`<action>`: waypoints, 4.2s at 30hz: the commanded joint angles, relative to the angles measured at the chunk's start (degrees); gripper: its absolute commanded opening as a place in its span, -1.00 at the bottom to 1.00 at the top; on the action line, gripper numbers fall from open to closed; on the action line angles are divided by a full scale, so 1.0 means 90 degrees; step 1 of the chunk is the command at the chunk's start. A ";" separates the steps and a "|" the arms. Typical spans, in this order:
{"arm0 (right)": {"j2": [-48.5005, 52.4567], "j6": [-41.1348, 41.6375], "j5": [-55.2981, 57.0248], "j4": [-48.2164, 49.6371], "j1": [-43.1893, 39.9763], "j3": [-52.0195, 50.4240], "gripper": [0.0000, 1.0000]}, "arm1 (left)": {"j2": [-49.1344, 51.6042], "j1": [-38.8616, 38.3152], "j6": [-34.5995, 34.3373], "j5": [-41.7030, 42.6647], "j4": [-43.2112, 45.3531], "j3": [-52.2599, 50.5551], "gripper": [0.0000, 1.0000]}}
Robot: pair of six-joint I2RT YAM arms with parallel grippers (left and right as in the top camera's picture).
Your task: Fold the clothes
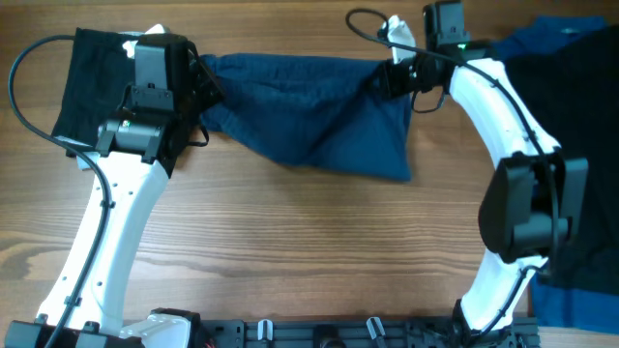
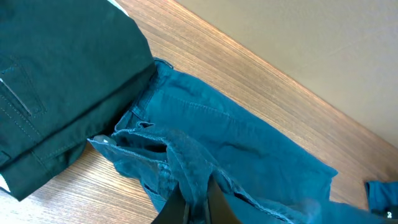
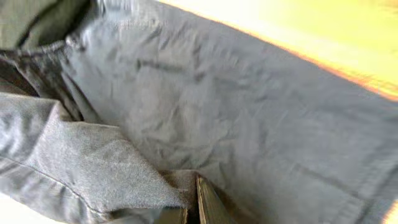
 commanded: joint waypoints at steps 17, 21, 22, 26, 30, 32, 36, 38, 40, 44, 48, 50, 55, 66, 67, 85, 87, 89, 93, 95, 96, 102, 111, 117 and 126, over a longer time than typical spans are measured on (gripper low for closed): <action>-0.0063 -0.0078 0.1115 0.0571 -0.0027 0.0634 -0.91 | 0.1321 0.0029 0.0129 -0.0478 0.1566 0.0192 -0.92; 0.0158 -0.0085 0.1222 0.0969 -0.0027 0.0634 -0.92 | 0.1702 0.0029 0.0126 -0.0476 0.1996 0.0192 -0.92; 0.0231 -0.0087 0.1224 0.1076 -0.0027 0.0634 -0.92 | 0.1778 0.0029 0.0126 -0.0478 0.2050 0.0192 -0.92; 0.0534 -0.0100 0.1273 0.1542 -0.0027 0.0634 -0.92 | 0.2096 0.0029 0.0126 -0.0673 0.2227 0.0192 -0.92; 0.0908 -0.0102 0.1656 0.2072 -0.0027 0.0634 -0.92 | 0.2504 0.0032 0.0126 -0.1001 0.2438 0.0192 -0.92; 0.1120 -0.0138 0.1732 0.2331 -0.0027 0.0634 -0.92 | 0.2713 0.0036 0.0124 -0.1044 0.2562 0.0192 -0.92; 0.1528 -0.0146 0.2011 0.2827 -0.0027 0.0634 -0.92 | 0.3075 0.0155 0.0095 -0.1052 0.2786 0.0192 -0.92; 0.1724 -0.0151 0.2008 0.3048 -0.0027 0.0634 -0.92 | 0.3235 0.0270 0.0010 -0.1049 0.2905 0.0192 -0.92; 0.1945 -0.0151 0.2025 0.3232 -0.0027 0.0631 -0.92 | 0.3412 0.0389 -0.0049 -0.1042 0.3055 0.0192 -0.92; 0.2295 -0.0143 0.2064 0.3417 -0.0027 0.0629 -0.92 | 0.3725 0.0488 -0.0044 -0.1039 0.3249 0.0192 -0.92; 0.2514 -0.0146 0.2314 0.3485 -0.0027 0.0627 -0.92 | 0.4036 0.0483 -0.0041 -0.0911 0.3487 0.0192 -0.92; 0.2528 -0.0151 0.2322 0.3483 -0.0027 0.0627 -0.92 | 0.4121 0.0483 -0.0041 -0.0602 0.3589 0.0192 -0.91; 0.2514 -0.0141 0.2341 0.3762 -0.0027 0.0629 -0.84 | 0.4109 0.0483 0.0272 -0.0061 0.3937 0.0206 0.03; 0.1222 0.0607 0.2307 0.3198 -0.0027 0.0775 0.01 | 0.2905 0.0362 0.0704 0.0656 0.3031 0.1066 0.47; 0.1056 0.0610 0.2089 0.2783 -0.0019 0.0775 -0.07 | 0.2807 0.0306 0.0731 0.0668 0.2786 0.1066 0.28; 0.1299 0.0260 0.0855 0.0423 -0.0017 -0.0248 -0.87 | 0.4284 -0.0180 0.0848 0.0724 0.1268 0.1052 -0.90; 0.1409 0.0396 0.1110 0.0459 -0.0017 -0.0471 -0.87 | 0.4425 -0.0180 0.0848 0.0724 0.1239 0.1052 -0.88; 0.1489 0.0797 0.1413 0.0588 -0.0015 -0.0753 -0.89 | 0.4507 -0.0180 0.0848 0.0724 0.1171 0.1052 -0.86; 0.1549 0.1625 0.2324 0.0554 -0.0041 -0.1307 -0.91 | 0.4537 -0.0180 0.0848 0.0724 0.0857 0.1052 -0.92; 0.1549 0.1953 0.2686 0.0255 -0.0090 -0.1394 -0.91 | 0.4537 -0.0180 0.0845 0.0724 0.0476 0.1052 -0.92; 0.1549 0.2115 0.2810 0.0092 -0.0124 -0.1404 -0.91 | 0.4537 -0.0180 0.0845 0.0724 0.0291 0.1052 -0.92; 0.1537 0.2237 0.2844 -0.0809 -0.0440 -0.1404 -0.91 | 0.4515 -0.0306 0.0588 0.0792 -0.1474 0.1052 -0.92; 0.0427 0.2229 0.3033 -0.1566 -0.0461 -0.1404 -0.91 | 0.3713 -0.1120 0.0454 0.0610 -0.1858 0.1054 -0.92; -0.1134 0.1656 0.2506 -0.1732 -0.0459 -0.1401 -0.85 | 0.2586 -0.1260 0.0454 0.0554 -0.1809 0.1054 -0.92; -0.1251 0.0928 0.1821 -0.0862 -0.0454 -0.1404 -0.91 | 0.2752 -0.1069 0.0576 0.0311 -0.1081 0.1052 -0.92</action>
